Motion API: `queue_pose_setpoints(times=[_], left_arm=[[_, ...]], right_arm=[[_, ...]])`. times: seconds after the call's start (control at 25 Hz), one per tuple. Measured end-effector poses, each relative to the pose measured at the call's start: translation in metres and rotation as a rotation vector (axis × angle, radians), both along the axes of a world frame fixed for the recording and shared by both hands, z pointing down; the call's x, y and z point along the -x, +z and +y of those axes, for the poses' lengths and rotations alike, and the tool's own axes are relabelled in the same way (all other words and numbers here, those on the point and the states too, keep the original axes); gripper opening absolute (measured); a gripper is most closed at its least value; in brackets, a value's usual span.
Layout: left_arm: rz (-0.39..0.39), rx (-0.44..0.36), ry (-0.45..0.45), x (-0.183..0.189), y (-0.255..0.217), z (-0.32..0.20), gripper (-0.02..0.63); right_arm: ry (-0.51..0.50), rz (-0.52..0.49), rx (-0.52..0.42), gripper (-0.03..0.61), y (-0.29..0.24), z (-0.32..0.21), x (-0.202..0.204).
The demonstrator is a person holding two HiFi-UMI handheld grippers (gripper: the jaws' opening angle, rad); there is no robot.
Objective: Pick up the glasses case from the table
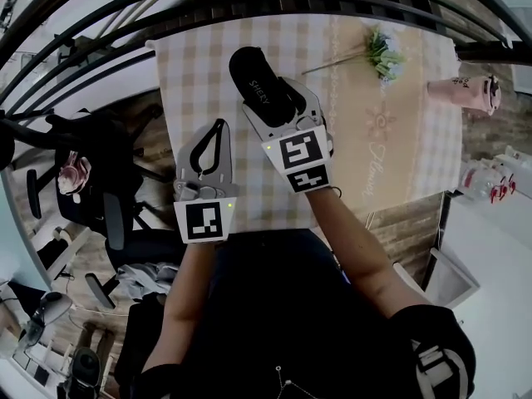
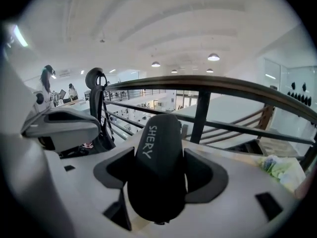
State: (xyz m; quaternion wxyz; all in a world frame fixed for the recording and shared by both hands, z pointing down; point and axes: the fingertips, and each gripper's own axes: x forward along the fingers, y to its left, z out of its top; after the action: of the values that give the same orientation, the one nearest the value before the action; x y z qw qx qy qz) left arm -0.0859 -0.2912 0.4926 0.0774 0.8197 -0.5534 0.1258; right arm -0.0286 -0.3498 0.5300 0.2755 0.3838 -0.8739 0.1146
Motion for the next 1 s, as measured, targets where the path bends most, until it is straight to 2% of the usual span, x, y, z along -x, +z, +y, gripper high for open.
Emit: queue_pose_setpoints(times=[0.64, 1.0], left_arm=[[-0.001, -0.120, -0.049, -0.005, -0.070, 0.031, 0.012], [-0.002, -0.198, -0.047, -0.010, -0.121, 0.046, 0.012]], right_arm=[[0.052, -0.047, -0.144, 0.308, -0.081, 0.043, -0.031], [0.093, -0.103, -0.253, 0.308, -0.131, 0.065, -0.046]])
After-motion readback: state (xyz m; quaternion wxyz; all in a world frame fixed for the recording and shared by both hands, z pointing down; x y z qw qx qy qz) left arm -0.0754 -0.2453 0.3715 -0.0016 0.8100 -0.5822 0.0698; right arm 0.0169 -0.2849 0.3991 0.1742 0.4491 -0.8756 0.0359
